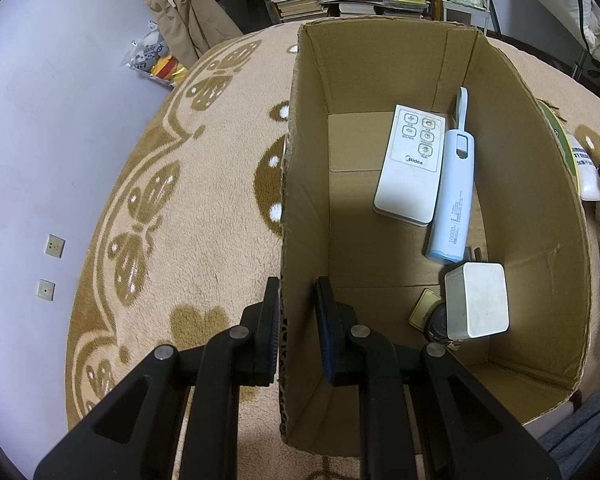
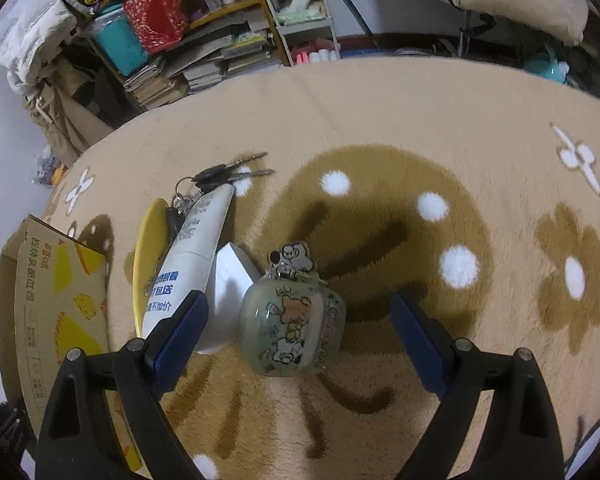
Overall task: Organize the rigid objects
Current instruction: 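Move the open right tool back over the pile toward the cartoon mug, then close the right tool on the cartoon-printed mug and lift it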
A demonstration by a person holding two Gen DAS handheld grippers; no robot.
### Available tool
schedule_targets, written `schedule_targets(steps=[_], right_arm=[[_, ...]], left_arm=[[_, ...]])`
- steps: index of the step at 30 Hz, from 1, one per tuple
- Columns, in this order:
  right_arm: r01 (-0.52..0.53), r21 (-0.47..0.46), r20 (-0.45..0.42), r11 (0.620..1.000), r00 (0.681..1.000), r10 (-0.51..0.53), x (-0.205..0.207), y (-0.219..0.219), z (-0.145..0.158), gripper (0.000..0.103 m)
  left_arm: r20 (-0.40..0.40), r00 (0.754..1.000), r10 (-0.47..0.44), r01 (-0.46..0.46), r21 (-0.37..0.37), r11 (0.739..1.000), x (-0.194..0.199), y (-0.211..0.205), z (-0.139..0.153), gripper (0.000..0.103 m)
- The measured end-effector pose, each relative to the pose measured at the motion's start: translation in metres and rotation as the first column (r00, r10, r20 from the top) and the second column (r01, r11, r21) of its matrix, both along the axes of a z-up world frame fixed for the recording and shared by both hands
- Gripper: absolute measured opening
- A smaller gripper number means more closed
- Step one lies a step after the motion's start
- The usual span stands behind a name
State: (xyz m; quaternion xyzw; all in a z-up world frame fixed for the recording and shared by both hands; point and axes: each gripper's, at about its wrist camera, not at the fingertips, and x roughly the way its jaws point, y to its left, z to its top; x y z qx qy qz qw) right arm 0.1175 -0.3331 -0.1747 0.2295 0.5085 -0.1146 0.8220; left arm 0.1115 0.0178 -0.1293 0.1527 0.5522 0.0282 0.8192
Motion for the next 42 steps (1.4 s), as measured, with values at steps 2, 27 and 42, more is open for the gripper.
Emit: schedule_targets(steps=[2, 27, 42], right_arm=[[0.012, 0.038, 0.001, 0.999, 1.000, -0.012, 0.000, -0.003, -0.003, 0.083], [-0.028, -0.031, 0.111, 0.999, 0.993, 0.031, 0.001, 0.018, 0.028, 0.063], [-0.184, -0.182, 0.259, 0.966, 0.939, 0.228, 0.001, 0.083, 0.095, 0.063]], left_arm=[[0.000, 1.000, -0.001, 0.001, 0.001, 1.000, 0.000, 0.000, 0.000, 0.017], [-0.001, 1.000, -0.001, 0.001, 0.002, 1.000, 0.000, 0.000, 0.000, 0.017], [-0.001, 1.000, -0.002, 0.002, 0.002, 1.000, 0.000, 0.000, 0.000, 0.017]])
